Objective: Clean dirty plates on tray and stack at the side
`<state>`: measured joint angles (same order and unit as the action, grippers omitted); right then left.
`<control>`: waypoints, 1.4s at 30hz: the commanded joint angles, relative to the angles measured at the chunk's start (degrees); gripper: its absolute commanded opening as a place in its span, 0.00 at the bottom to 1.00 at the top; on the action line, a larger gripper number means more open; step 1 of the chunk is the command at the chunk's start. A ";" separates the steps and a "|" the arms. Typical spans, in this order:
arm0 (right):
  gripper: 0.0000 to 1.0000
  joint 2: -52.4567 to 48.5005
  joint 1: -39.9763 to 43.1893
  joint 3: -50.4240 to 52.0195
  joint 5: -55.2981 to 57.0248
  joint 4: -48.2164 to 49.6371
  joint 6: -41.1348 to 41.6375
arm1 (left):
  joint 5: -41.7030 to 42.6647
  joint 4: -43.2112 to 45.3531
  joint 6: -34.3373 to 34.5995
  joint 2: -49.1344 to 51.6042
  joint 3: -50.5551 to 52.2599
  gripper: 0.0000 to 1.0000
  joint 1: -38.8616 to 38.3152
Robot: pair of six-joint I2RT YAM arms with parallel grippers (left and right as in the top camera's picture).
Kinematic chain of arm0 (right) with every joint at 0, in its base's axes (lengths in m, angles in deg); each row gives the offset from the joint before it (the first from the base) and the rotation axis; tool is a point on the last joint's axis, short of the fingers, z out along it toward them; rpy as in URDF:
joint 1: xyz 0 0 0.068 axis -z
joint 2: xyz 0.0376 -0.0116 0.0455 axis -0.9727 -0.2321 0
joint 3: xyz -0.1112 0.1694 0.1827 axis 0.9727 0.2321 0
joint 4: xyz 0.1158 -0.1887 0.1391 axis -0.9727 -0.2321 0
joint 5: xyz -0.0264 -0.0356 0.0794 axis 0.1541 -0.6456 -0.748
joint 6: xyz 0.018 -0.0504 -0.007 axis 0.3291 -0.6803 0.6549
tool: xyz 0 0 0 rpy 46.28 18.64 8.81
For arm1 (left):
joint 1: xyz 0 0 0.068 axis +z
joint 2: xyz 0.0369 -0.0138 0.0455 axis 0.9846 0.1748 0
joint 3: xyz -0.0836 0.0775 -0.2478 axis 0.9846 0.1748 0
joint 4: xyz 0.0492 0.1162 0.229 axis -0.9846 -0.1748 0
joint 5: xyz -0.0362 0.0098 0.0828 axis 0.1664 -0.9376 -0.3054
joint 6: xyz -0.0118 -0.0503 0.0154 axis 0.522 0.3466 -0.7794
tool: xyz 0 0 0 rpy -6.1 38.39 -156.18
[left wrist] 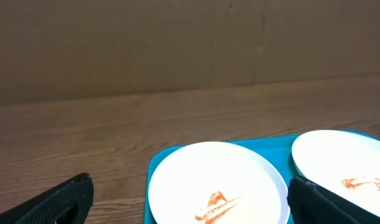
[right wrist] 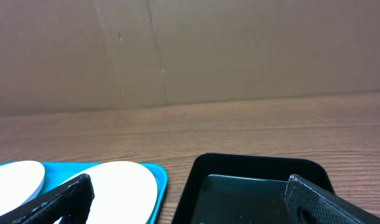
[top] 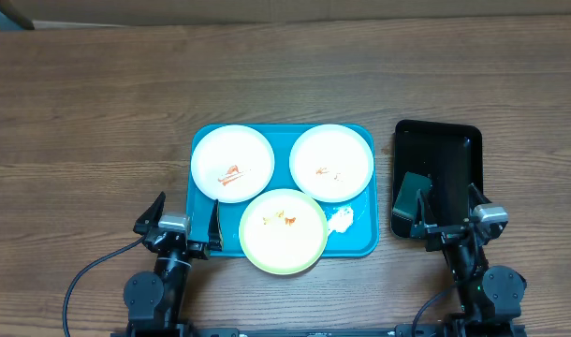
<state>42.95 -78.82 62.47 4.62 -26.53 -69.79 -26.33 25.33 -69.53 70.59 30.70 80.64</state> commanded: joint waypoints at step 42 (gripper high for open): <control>1.00 -18.51 0.04 -26.97 -6.43 -28.85 16.61 | 1.86 -44.41 7.52 40.33 -45.18 1.00 -0.37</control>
<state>28.13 -78.82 39.76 0.43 -53.90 -55.14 -26.46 -15.89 -63.71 106.10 -8.64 80.64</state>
